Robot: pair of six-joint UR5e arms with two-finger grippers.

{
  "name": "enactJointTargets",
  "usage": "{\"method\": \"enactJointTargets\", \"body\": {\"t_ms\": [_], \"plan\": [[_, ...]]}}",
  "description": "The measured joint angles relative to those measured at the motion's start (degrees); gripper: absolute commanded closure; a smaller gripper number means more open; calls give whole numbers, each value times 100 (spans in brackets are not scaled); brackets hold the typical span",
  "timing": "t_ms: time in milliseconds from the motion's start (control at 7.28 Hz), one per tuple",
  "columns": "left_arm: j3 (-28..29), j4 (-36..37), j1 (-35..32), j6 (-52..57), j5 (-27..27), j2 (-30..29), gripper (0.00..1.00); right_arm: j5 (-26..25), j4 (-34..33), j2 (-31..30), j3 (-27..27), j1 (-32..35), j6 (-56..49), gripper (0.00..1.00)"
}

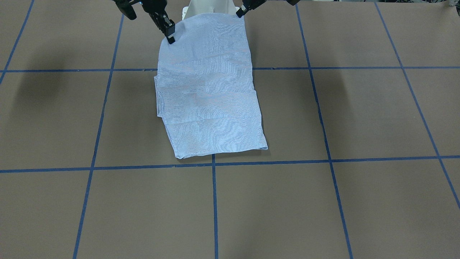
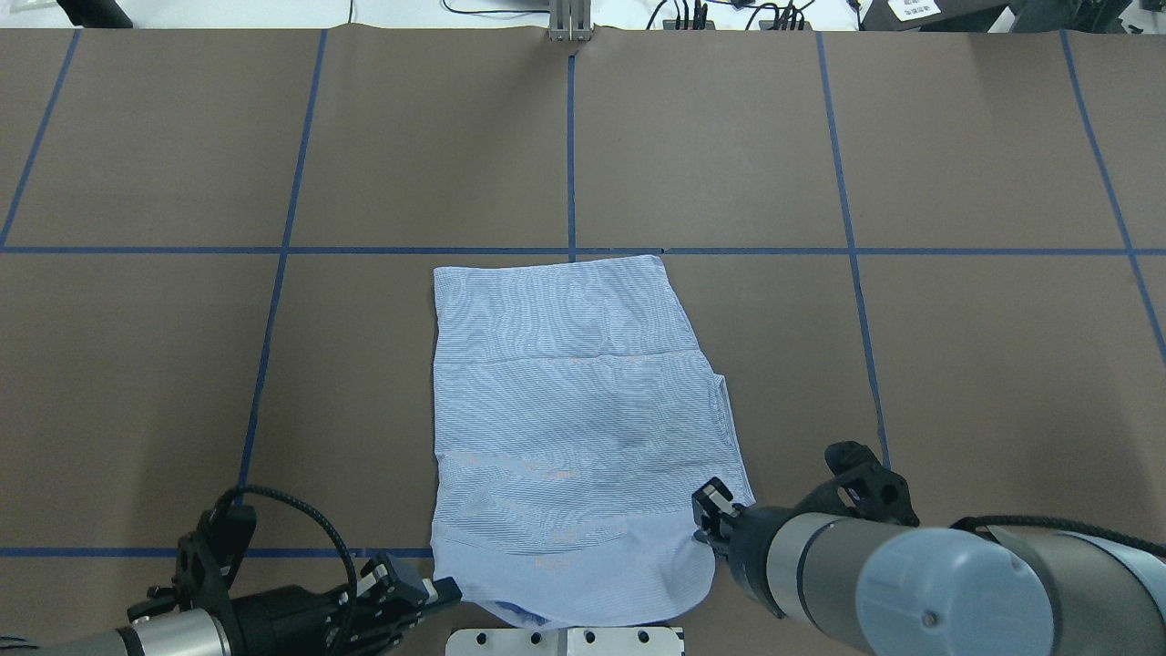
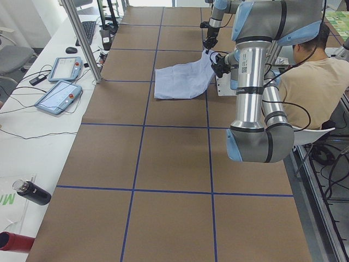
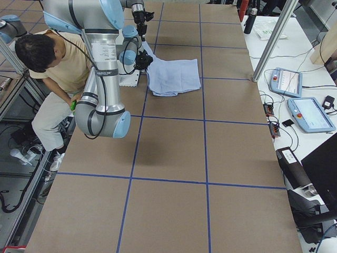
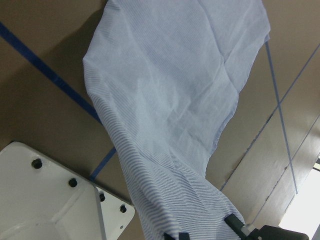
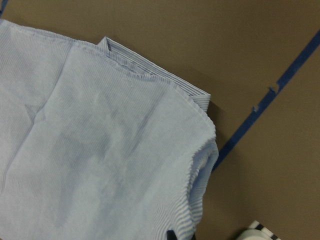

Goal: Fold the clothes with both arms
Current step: 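Lift the near edge with both grippers and fold it toward the far edge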

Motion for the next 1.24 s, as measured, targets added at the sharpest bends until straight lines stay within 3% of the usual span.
{"method": "enactJointTargets", "body": {"t_ms": [412, 1237], "plan": [[768, 15, -1351, 676, -938, -579, 100, 704, 0, 710, -903, 967, -500, 100], [2934, -40, -2943, 1132, -1656, -1929, 100, 1193, 67, 1602, -2440, 1954, -1598, 100]]}}
